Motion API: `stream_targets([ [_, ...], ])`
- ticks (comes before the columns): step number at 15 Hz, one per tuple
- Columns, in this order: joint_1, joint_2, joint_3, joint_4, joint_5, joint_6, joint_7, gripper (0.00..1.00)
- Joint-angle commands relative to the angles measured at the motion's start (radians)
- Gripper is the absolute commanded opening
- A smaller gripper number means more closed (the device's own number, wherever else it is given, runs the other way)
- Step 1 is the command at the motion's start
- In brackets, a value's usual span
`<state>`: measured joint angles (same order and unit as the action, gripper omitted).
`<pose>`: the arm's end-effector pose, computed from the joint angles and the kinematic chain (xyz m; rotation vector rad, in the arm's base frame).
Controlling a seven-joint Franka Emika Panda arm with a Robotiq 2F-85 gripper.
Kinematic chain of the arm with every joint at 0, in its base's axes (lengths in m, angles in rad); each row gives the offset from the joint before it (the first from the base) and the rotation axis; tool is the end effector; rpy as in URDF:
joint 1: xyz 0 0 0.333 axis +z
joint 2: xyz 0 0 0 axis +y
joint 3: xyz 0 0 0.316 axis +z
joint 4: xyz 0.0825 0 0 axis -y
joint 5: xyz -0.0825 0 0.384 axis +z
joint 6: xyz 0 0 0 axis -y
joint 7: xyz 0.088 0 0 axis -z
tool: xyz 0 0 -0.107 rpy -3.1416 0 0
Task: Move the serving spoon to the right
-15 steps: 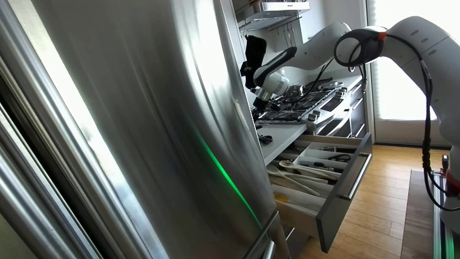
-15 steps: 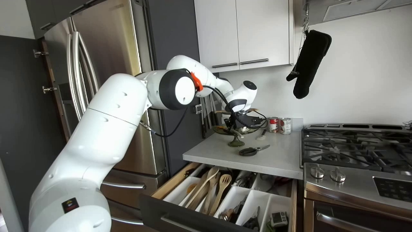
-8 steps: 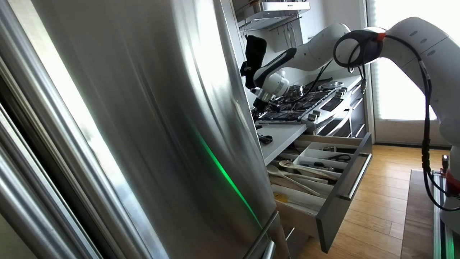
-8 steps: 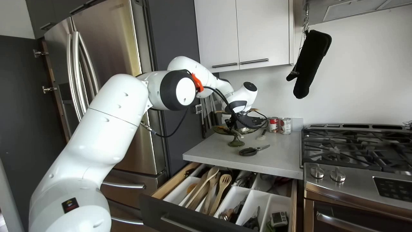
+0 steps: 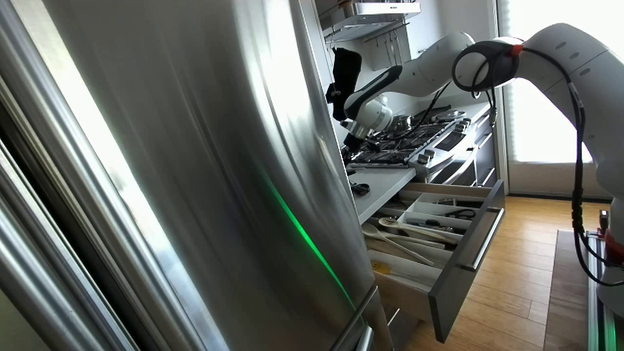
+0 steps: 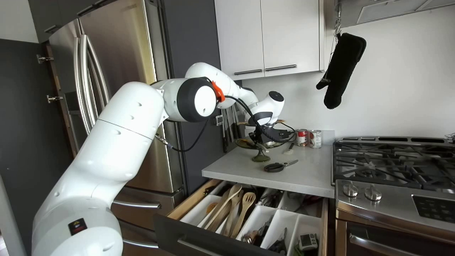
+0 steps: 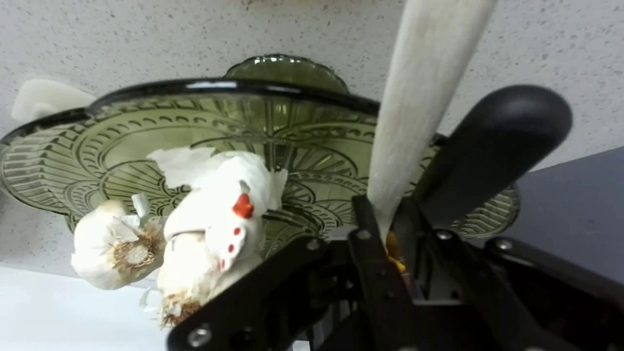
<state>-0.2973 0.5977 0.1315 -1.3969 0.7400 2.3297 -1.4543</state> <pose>0.7378 -0.1340 0.4007 -2.4975 -1.0824 -1.0145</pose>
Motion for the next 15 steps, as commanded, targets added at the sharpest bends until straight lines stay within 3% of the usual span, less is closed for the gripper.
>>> stream_targets([
  [1, 0.0, 0.0, -0.002, -0.024, 0.012, 0.009, -0.022, 0.04],
  [8, -0.014, -0.038, -0.002, -0.035, 0.026, -0.022, 0.008, 0.04],
  [15, -0.054, -0.077, -0.005, -0.044, 0.126, -0.152, 0.005, 0.04],
])
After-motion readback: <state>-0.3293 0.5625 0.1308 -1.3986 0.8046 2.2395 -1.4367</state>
